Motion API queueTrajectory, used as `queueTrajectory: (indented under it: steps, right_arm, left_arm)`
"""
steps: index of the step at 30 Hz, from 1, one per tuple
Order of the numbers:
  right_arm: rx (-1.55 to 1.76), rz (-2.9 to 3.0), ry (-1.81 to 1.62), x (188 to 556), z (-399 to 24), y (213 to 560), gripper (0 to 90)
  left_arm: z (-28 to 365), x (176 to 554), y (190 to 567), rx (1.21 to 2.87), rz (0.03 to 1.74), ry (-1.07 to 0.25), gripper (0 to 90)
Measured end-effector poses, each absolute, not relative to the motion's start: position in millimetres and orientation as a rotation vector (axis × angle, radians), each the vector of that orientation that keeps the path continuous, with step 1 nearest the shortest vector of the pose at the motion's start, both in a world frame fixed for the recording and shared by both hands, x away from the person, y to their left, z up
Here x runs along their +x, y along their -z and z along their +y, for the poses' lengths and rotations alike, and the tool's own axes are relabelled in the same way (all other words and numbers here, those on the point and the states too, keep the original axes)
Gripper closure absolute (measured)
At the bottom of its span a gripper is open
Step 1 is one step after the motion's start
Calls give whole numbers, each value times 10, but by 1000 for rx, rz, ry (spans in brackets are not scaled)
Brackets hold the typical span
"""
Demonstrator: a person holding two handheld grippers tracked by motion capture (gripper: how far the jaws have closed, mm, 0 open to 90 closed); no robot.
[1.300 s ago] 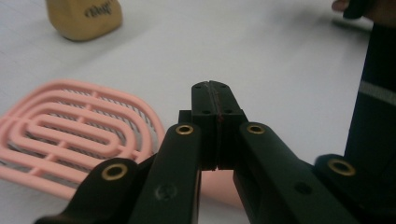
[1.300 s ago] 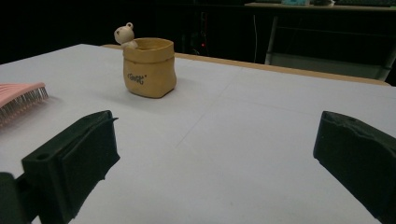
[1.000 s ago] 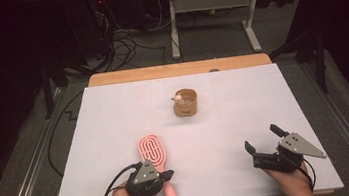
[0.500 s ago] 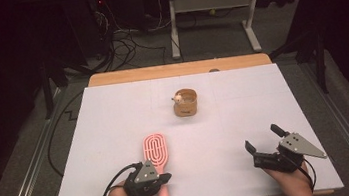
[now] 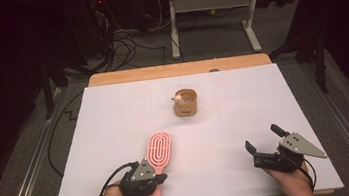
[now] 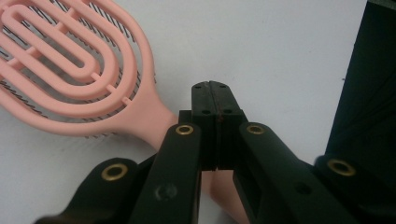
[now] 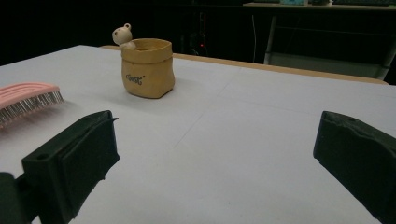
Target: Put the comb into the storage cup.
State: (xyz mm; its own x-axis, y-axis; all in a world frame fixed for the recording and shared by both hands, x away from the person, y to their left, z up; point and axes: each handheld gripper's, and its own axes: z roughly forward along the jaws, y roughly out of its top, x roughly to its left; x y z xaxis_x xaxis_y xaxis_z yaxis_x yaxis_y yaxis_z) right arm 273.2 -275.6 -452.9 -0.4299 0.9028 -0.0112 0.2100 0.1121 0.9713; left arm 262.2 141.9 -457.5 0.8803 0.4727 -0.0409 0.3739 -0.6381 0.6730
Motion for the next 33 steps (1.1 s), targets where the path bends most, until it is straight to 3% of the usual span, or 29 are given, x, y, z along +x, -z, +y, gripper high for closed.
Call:
queueTrajectory:
  steps: [23, 33]
  right_arm:
    - [1096, 1738, -1363, 2735, -2765, 4533, 3]
    - [1089, 1741, -1363, 2745, -2770, 4532, 3]
  left_arm:
    - [1602, 2651, 4494, 2273, 655, -213, 887]
    - [1975, 2753, 4455, 1999, 827, -265, 886]
